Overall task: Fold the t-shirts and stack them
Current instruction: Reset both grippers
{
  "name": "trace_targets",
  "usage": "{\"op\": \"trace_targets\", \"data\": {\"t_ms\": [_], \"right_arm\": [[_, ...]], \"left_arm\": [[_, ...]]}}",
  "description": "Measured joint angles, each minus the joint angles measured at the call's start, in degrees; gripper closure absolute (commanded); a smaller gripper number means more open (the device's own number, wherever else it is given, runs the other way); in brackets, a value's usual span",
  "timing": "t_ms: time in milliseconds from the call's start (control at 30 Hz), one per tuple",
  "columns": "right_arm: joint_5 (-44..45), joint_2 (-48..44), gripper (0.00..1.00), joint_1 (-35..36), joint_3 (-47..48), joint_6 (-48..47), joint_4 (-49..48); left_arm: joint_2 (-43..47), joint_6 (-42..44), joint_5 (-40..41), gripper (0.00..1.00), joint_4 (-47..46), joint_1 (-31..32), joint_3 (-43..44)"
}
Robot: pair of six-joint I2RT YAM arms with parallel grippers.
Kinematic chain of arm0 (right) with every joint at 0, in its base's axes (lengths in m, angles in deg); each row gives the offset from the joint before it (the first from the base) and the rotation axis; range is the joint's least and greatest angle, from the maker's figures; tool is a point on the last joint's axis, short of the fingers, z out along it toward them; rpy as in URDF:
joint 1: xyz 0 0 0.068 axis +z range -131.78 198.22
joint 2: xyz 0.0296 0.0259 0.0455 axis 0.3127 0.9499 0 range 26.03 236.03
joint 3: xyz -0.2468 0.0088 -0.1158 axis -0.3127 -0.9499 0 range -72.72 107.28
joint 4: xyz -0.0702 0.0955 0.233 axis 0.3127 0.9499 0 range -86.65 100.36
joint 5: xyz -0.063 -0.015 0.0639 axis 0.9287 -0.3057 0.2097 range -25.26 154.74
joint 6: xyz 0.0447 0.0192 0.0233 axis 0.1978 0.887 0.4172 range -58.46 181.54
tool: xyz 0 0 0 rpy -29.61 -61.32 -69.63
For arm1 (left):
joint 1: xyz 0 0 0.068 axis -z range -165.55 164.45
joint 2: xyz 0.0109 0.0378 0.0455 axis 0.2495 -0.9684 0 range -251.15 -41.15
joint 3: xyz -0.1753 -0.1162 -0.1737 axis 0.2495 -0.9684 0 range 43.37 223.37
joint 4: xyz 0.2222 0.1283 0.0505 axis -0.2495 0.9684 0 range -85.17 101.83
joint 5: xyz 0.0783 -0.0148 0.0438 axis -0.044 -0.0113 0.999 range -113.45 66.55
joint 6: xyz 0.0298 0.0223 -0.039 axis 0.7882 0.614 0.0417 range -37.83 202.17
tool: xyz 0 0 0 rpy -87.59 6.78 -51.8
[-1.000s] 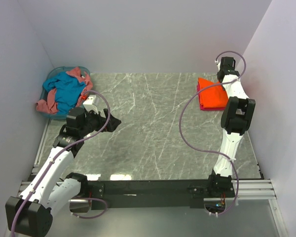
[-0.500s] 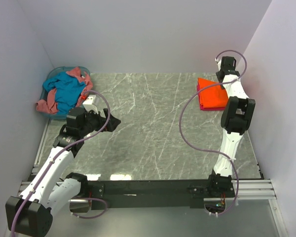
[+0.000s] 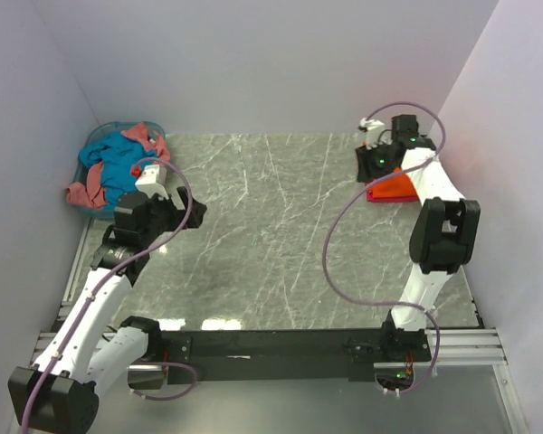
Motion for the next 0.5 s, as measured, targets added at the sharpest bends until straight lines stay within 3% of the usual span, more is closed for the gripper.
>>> {"op": "trace_targets", "data": {"t_ms": [233, 500], "right_arm": [[-2.4, -15.1, 0.44, 10.6, -11.6, 5.7, -4.8], [1.6, -35.0, 0.38, 9.1, -24.4, 11.5, -12.4]], "left_arm": [[1.2, 2.4, 4.1, 0.01, 0.3, -0.4, 1.9], [4.9, 2.7, 6.6, 0.00, 3.2, -0.5, 2.8]]}}
